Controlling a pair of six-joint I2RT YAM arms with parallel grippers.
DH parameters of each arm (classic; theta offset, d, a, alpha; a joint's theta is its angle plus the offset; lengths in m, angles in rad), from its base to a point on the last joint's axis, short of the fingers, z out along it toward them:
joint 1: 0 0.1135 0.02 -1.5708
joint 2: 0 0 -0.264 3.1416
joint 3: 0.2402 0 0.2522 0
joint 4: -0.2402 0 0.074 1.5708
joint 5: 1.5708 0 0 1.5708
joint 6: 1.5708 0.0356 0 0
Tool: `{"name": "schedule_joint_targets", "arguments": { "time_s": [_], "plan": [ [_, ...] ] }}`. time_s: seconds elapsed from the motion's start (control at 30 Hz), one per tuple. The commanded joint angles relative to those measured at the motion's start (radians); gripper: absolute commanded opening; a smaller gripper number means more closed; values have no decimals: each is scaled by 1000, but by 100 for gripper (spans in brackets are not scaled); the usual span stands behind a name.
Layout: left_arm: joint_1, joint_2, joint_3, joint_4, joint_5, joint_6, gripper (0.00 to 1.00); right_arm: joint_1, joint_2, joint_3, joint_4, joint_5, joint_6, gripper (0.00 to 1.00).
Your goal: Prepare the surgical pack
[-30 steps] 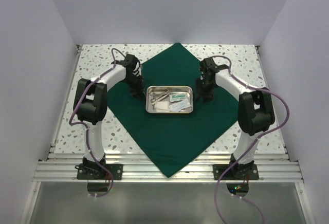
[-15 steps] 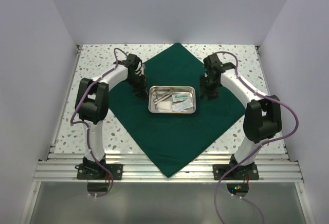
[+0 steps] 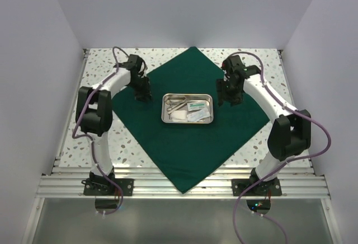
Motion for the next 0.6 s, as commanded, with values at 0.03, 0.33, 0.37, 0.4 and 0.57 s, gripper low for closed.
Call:
{"name": "schedule_joint_targets", "arguments": {
  "time_s": [0.03, 0.33, 0.37, 0.4, 0.57],
  "plan": [
    [18, -183, -8, 38, -153, 86, 45, 76, -53, 77, -60, 44, -119, 63],
    [119, -330, -155, 41, -191, 58, 49, 424, -70, 140, -135, -100, -222, 73],
    [125, -339, -172, 47, -185, 45, 49, 495, -71, 126, -155, -101, -222, 73],
    [136, -350, -209, 62, -181, 37, 49, 534, -73, 112, -164, -102, -210, 73],
    [151, -378, -302, 102, -104, -6, 47, 758, -120, -42, -128, -101, -110, 69]
  ]
}}
